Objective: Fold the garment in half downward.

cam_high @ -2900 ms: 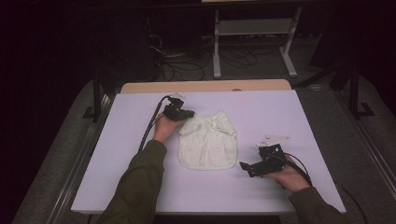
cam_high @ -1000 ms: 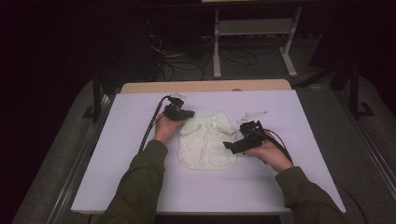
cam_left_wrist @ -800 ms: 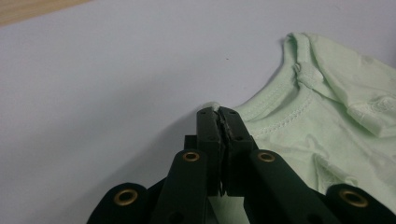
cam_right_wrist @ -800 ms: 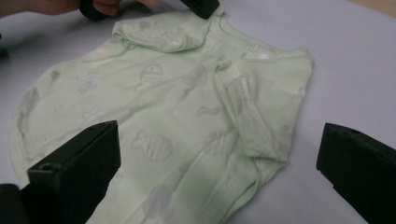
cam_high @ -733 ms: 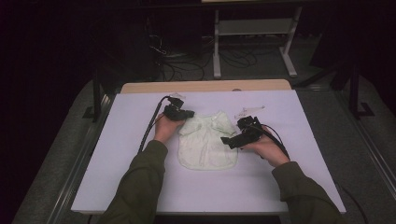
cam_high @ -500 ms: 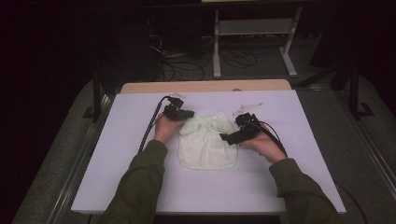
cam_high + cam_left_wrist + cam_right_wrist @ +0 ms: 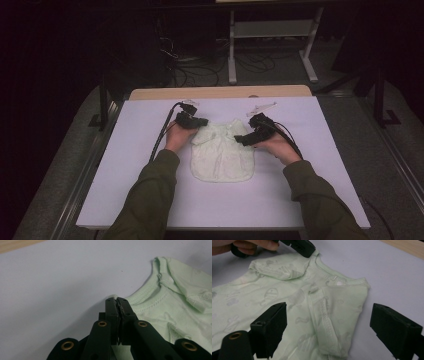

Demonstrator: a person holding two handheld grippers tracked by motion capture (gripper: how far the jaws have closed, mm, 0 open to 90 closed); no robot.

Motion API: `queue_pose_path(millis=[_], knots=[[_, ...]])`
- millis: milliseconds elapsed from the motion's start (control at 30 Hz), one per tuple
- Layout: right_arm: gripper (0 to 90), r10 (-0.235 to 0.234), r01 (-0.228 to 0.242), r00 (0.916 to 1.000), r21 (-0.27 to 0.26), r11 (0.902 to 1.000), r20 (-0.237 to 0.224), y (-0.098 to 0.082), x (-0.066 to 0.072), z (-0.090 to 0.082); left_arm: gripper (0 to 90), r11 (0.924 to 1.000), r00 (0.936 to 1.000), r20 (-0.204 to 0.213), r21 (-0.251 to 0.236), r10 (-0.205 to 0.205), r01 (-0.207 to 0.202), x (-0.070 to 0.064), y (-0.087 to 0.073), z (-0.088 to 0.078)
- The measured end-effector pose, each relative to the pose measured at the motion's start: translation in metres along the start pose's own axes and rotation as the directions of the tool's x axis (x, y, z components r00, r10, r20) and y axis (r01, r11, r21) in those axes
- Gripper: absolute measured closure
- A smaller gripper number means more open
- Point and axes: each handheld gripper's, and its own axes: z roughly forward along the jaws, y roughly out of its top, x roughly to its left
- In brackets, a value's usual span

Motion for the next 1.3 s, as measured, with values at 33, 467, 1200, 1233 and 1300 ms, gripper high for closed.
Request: queue_pose_path(millis=[33,467,1200,1233,1300], knots=[[14.0,0.006,-0.006,1.0000,0.000,1.0000,-0.001,0.001,-0.001,0.002,88.1,1.0000,1.0000,0.004,0.000,-0.002,0.002,0.001,0.000,0.000],[30.8,0.021,-0.021,0.9997,0.001,0.9998,-0.008,0.011,-0.016,0.020,88.1,0.9999,0.9999,0.009,-0.003,-0.012,0.012,0.002,0.000,0.000],[51.1,0.088,-0.088,0.9958,0.014,0.9960,0.026,0.029,-0.043,0.044,88.1,0.9999,0.9999,0.007,-0.009,-0.015,0.015,0.001,-0.001,0.000],[51.4,0.096,-0.096,0.9952,0.012,0.9953,0.022,0.029,-0.044,0.046,88.1,0.9999,0.9999,0.007,-0.009,-0.014,0.014,0.001,-0.001,0.000],[53.2,0.100,-0.100,0.9948,0.012,0.9949,0.020,0.029,-0.045,0.049,88.1,0.9998,0.9998,0.010,-0.011,-0.018,0.018,0.002,-0.001,0.000]])
